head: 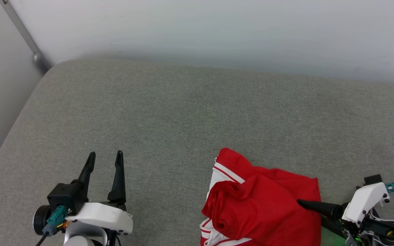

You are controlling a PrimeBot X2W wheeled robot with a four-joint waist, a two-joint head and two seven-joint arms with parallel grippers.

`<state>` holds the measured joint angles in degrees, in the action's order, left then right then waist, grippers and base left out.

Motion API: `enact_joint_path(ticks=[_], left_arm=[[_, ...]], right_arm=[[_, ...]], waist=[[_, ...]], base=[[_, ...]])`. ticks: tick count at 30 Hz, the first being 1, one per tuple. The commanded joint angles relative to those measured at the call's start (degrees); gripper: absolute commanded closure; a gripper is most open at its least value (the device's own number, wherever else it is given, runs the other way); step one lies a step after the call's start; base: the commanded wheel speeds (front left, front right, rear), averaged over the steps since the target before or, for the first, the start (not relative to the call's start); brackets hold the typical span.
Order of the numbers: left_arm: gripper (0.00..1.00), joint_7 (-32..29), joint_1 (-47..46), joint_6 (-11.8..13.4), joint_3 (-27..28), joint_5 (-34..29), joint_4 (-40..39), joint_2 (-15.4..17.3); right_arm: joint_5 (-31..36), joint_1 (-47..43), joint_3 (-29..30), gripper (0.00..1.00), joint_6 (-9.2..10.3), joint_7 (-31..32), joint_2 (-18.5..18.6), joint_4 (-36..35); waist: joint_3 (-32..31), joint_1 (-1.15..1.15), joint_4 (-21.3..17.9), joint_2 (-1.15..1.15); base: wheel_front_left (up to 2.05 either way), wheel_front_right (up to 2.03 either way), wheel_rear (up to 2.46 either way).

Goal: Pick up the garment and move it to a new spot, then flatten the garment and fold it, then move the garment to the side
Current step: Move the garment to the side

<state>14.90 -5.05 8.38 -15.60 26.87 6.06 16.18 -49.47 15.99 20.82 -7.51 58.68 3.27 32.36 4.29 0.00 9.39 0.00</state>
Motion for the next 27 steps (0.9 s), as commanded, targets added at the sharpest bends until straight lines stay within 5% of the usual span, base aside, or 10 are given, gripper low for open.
enact_joint_path(ticks=[1, 2, 3, 4, 5, 10, 16, 27], left_arm=[[0.0, 0.4, -0.46, -0.2, 0.22, -0.48, 0.25, -0.14], [0.0, 0.4, -0.52, -0.29, 0.26, -0.6, 0.47, -0.27], [0.0, 0.4, -0.54, -0.4, 0.25, -0.61, 0.68, -0.4], [0.0, 0.4, -0.57, -0.56, 0.21, -0.79, 0.91, -0.5], [0.0, 0.4, -0.58, -0.67, 0.2, -0.97, 1.24, -0.61], [0.0, 0.41, 0.2, -1.11, 0.01, -1.73, 2.31, -0.8], [0.0, 0.32, 1.64, -1.03, -0.01, -2.58, 2.68, -0.87], [0.0, 0.28, 2.38, -2.26, 1.4, -4.14, -1.05, -2.48]], right_arm=[[-0.46, -0.04, -0.64, 0.0, 0.04, -0.03, -0.58, 1.08], [-0.96, 0.23, -1.34, 0.0, 0.05, 0.0, -0.6, 1.99], [-1.55, 0.52, -2.22, 0.18, 0.06, -0.11, -0.61, 2.82], [-2.05, 0.66, -3.03, 0.77, 0.06, -0.5, -0.62, 3.42], [-2.5, 0.72, -3.84, 1.0, 0.06, -0.69, -0.63, 3.8], [-1.46, 0.7, -7.64, 1.0, 0.03, -3.61, 0.66, 2.26], [7.7, 0.53, -16.95, 1.0, 0.03, -9.93, 5.54, -1.62], [24.02, 4.11, -27.37, 1.0, 0.04, -19.82, 14.44, -2.73]], waist=[[0.27, 0.0, 0.23, 0.0], [0.31, 0.0, 0.24, 0.0], [0.27, 0.0, 0.25, 0.0], [0.14, 0.0, 0.26, 0.0], [-0.09, 0.0, 0.23, 0.0], [-2.05, 0.0, -0.71, 0.0], [-4.32, 0.0, -4.49, 0.0], [-3.57, 0.0, -17.79, 0.0]], base=[[0.0, 0.0, 0.0], [0.0, 0.0, 0.0], [0.0, 0.0, 0.0], [0.0, 0.0, 0.0], [0.0, 0.0, 0.0], [0.0, 0.0, 0.0], [0.0, 0.0, 0.0], [0.0, 0.0, 0.0]])
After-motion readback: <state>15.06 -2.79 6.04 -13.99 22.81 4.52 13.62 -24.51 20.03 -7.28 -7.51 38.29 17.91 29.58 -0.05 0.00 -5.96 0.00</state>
